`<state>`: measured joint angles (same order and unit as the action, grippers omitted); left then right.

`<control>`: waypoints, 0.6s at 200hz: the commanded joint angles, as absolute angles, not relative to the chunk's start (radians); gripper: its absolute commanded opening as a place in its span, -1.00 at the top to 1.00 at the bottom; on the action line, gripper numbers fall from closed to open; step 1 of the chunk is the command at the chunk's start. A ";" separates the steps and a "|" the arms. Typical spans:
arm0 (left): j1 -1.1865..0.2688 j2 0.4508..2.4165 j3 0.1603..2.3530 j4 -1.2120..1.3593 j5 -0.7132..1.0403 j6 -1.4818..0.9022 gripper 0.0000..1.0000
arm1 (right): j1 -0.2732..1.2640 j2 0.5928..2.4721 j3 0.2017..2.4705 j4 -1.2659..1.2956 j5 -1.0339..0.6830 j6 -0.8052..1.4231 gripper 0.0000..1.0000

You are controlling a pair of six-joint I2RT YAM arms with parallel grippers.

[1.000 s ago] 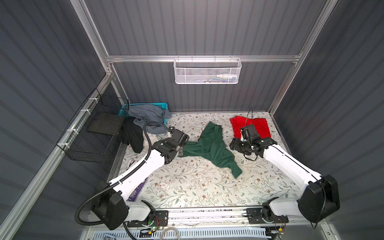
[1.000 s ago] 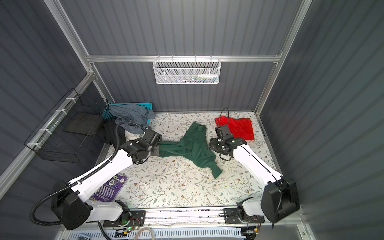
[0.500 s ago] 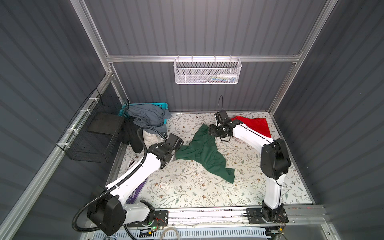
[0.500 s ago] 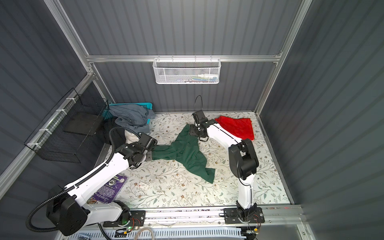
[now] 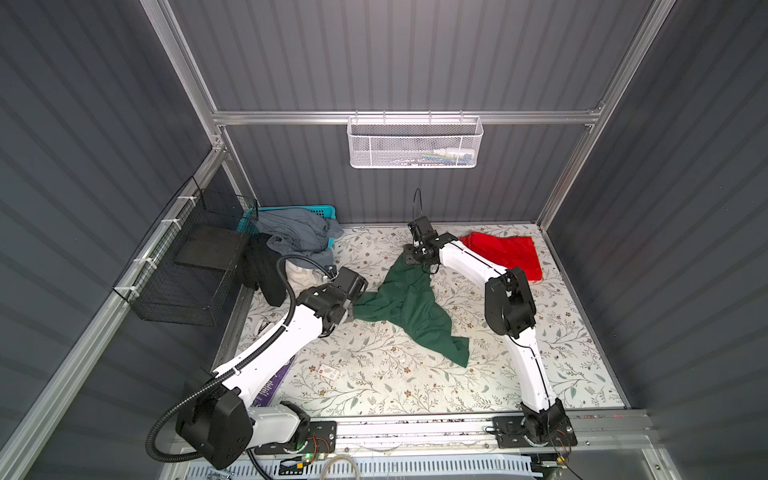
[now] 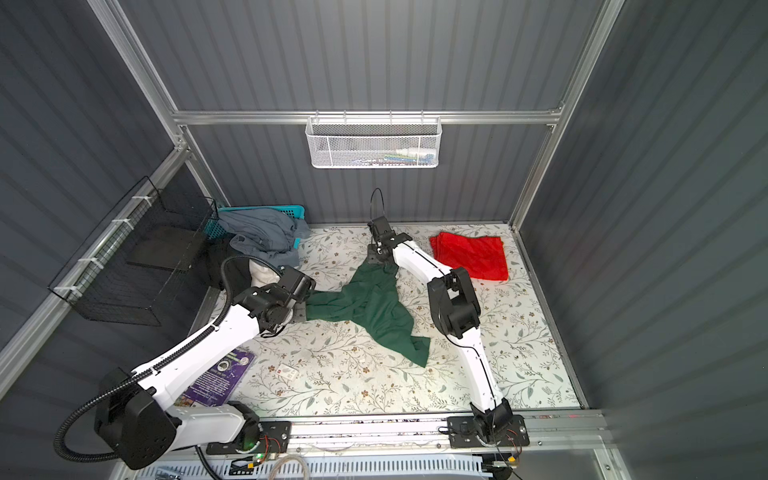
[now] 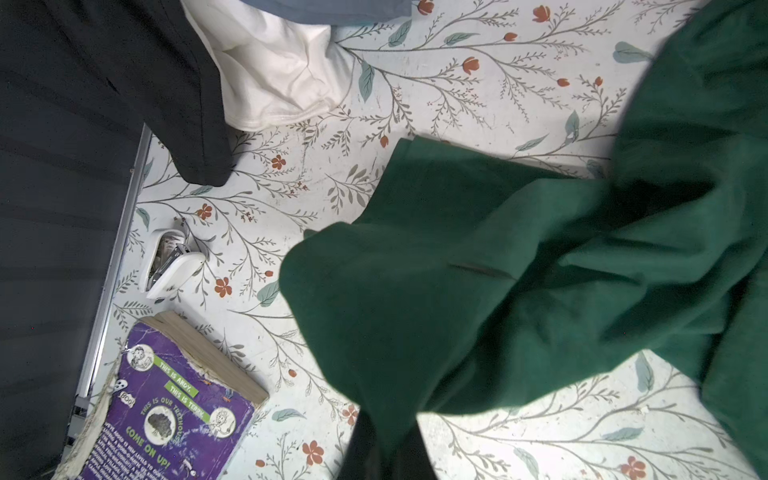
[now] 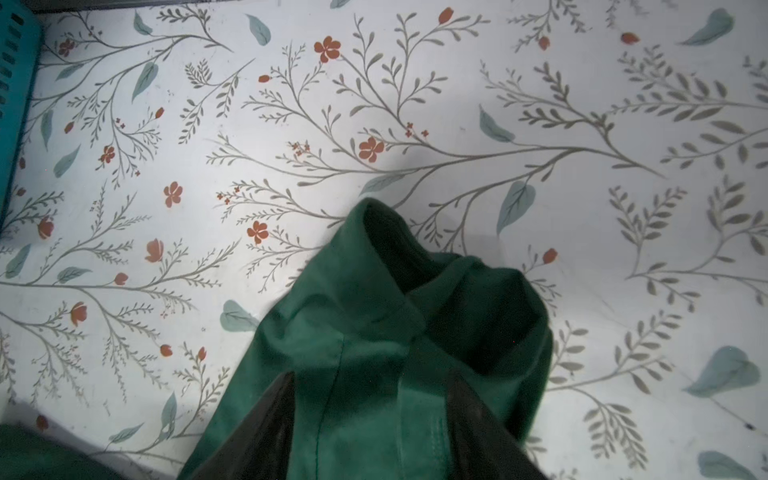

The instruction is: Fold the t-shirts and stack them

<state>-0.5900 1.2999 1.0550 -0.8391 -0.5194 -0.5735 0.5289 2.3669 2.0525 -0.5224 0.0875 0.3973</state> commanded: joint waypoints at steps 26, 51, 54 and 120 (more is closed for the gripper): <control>-0.592 1.292 1.055 -0.845 -0.506 -0.591 1.00 | 0.524 2.433 2.132 -0.510 0.114 0.358 0.13; -0.592 1.298 1.055 -0.848 -0.509 -0.594 1.00 | 0.521 2.420 2.100 -0.487 0.069 0.364 0.49; -0.592 1.298 1.056 -0.848 -0.510 -0.596 1.00 | 0.521 2.416 2.092 -0.481 0.066 0.364 0.54; -0.592 1.322 1.114 -0.865 -0.550 -0.584 1.00 | 0.521 2.206 1.974 -0.462 0.173 0.331 1.00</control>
<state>-0.5900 1.3045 1.0599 -0.8425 -0.5243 -0.5804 0.5236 2.3375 1.9995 -0.4793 0.1066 0.3573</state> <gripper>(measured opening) 0.059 0.048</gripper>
